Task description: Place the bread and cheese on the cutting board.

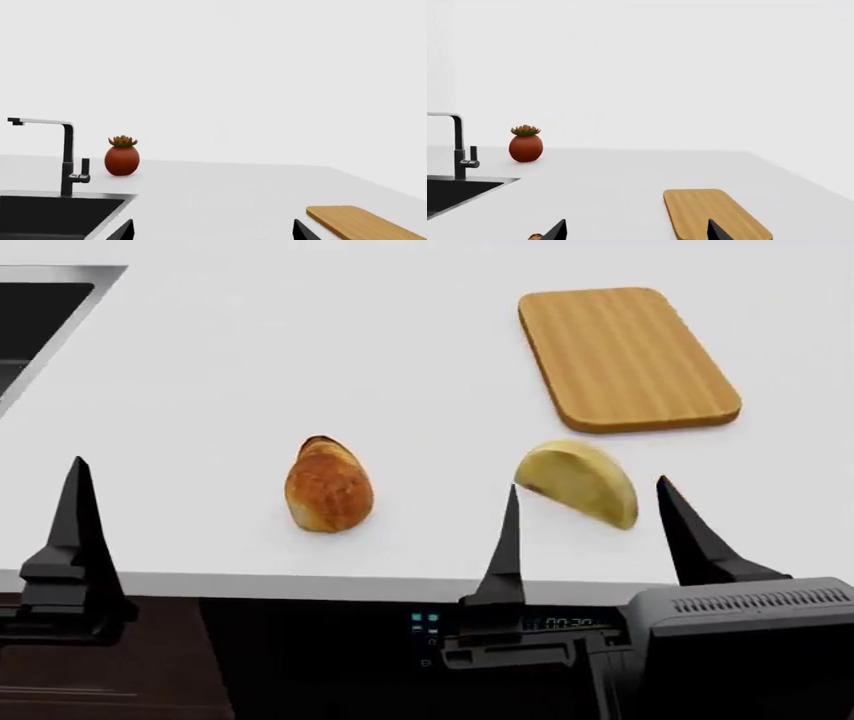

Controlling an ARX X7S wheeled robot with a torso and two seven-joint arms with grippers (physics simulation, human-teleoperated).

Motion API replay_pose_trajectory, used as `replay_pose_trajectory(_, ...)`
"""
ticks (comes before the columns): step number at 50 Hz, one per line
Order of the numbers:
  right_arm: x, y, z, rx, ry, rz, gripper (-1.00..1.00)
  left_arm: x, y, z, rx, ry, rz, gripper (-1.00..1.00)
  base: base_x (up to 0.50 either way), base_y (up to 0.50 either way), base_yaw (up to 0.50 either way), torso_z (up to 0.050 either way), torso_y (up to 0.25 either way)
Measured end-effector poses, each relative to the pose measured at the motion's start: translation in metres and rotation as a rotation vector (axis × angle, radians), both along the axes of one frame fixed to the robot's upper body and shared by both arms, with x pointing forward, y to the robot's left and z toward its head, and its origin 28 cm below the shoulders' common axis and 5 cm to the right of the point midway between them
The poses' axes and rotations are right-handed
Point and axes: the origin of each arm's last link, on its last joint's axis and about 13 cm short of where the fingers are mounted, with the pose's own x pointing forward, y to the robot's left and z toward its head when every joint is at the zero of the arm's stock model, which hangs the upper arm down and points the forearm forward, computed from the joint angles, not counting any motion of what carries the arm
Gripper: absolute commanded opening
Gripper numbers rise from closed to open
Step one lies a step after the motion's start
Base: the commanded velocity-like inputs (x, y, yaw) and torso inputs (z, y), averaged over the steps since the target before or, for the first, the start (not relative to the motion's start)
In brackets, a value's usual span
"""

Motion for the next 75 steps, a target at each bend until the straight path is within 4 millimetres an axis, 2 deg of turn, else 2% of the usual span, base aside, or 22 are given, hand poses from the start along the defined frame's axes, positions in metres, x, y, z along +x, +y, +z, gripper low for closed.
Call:
replay_pose_trajectory(15,-0.0017,0.0001,0.0018,-0.001,-0.014,0.012,1.0,-0.0008,-0.0001,0.0011,0.002,0.001,0.001,1.0,0.13,-0.49,0.0,0.0,0.0)
replay_pose_trajectory(30,-0.0017,0.0022,0.0015,-0.052,-0.014,0.01,1.0,-0.0016,-0.0003,0.0018,0.004,0.004,-0.005,1.0,0.48,-0.18,0.0,0.0,0.0)
replay_pose_trajectory(48,-0.001,0.0027,0.001,-0.028,-0.011,0.022,1.0,-0.0019,0.0,0.002,0.012,0.006,-0.004,1.0,0.38,-0.37,0.0,0.0,0.0)
replay_pose_trajectory(75,0.003,0.0053,-0.0012,-0.035,0.037,0.017,1.0,-0.0017,0.0005,0.002,0.016,0.012,-0.004,1.0,0.16,-0.05,0.0,0.0,0.001)
